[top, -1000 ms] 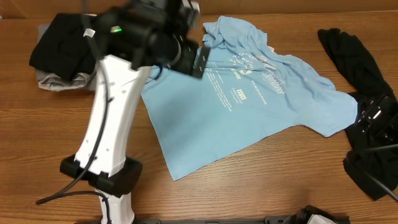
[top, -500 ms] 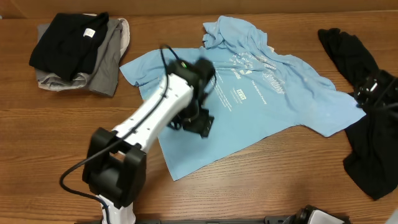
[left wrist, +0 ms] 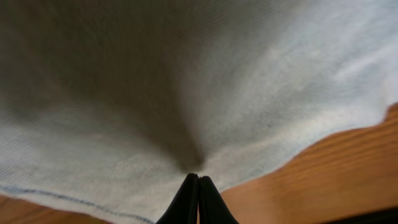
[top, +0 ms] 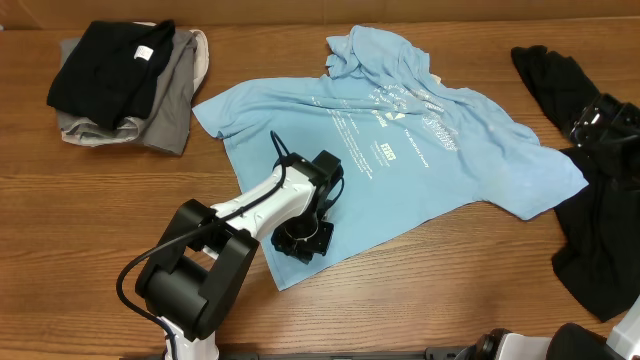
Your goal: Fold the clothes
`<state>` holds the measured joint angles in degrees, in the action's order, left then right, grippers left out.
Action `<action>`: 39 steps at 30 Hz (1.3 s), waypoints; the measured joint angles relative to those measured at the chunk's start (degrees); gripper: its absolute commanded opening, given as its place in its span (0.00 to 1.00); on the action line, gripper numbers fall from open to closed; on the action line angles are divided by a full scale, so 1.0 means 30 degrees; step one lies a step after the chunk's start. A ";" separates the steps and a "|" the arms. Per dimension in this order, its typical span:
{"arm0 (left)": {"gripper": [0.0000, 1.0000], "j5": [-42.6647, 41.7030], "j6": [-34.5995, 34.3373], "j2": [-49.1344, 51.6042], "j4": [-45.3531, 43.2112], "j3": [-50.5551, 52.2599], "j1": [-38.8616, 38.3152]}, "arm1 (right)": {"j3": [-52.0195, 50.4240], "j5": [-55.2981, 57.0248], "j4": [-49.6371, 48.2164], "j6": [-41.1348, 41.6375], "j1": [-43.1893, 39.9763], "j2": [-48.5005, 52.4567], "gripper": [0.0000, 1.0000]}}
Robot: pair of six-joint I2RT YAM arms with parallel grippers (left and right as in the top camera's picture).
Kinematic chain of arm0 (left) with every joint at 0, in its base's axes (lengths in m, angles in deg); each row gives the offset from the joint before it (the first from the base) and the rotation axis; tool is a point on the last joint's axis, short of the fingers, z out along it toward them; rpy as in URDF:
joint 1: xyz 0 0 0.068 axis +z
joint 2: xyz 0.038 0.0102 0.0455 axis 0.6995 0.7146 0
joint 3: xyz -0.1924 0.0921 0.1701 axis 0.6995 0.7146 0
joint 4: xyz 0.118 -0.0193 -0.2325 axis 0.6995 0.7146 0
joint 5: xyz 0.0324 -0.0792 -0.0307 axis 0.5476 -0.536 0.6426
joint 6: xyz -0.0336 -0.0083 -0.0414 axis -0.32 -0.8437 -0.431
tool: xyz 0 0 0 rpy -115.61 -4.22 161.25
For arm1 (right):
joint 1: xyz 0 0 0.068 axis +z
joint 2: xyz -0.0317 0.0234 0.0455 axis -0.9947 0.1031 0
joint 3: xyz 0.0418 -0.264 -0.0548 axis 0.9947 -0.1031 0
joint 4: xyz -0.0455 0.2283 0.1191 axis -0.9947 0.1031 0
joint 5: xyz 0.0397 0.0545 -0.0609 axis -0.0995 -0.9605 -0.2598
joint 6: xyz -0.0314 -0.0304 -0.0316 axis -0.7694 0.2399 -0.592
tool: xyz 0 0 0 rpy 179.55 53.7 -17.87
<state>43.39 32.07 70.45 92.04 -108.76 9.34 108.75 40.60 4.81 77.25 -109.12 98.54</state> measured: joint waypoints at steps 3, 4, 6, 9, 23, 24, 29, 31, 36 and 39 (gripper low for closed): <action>0.04 -0.0095 -0.0255 -0.0080 -0.0605 0.0845 0.0000 | 0.0000 -0.0066 -0.0357 0.0029 0.0007 0.0007 1.00; 0.04 -0.0189 -0.0437 -0.0233 -0.0794 0.1107 0.0015 | 0.0000 -0.0080 -0.0503 0.0073 0.0007 0.0007 1.00; 0.04 -0.0350 -0.0969 -0.0889 -0.1610 0.1945 0.0109 | 0.0000 -0.0109 -0.0758 0.0138 0.0007 0.0007 1.00; 0.04 -0.1129 -0.1632 -0.1566 -0.2637 0.2994 0.0561 | 0.0000 -0.0204 -0.1086 0.0175 0.0000 0.0007 1.00; 0.04 -0.6834 -0.3672 -0.2288 -0.3038 0.7351 0.4539 | 0.0000 -0.0408 -0.2098 0.0299 0.0007 0.0240 1.00; 0.04 -0.6878 -0.3672 -0.2324 -0.3089 0.7410 0.4619 | 0.0000 -0.0452 -0.2113 0.0306 0.0007 0.0401 1.00; 0.04 -0.6805 -0.3621 -0.2390 -0.2783 0.7512 0.5355 | 0.0000 -0.0525 -0.2259 0.0299 0.0007 0.1632 1.00; 0.04 -0.6572 -0.3563 -0.2412 -0.2441 0.7548 0.6062 | 0.0000 -0.0539 -0.2419 0.0299 0.0007 0.2164 1.00; 0.04 -0.6091 -0.3424 -0.2441 -0.1676 0.7570 0.8102 | 0.0000 -0.0576 -0.2987 0.0291 0.0007 0.3286 1.00; 0.04 -0.5945 -0.3024 -0.2441 -0.1253 0.7621 0.9493 | 0.0000 -0.0576 -0.3359 0.0313 0.0007 0.3621 1.00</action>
<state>25.55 22.99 63.12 88.28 -85.90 37.82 108.75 38.87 -5.26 78.19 -109.10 109.40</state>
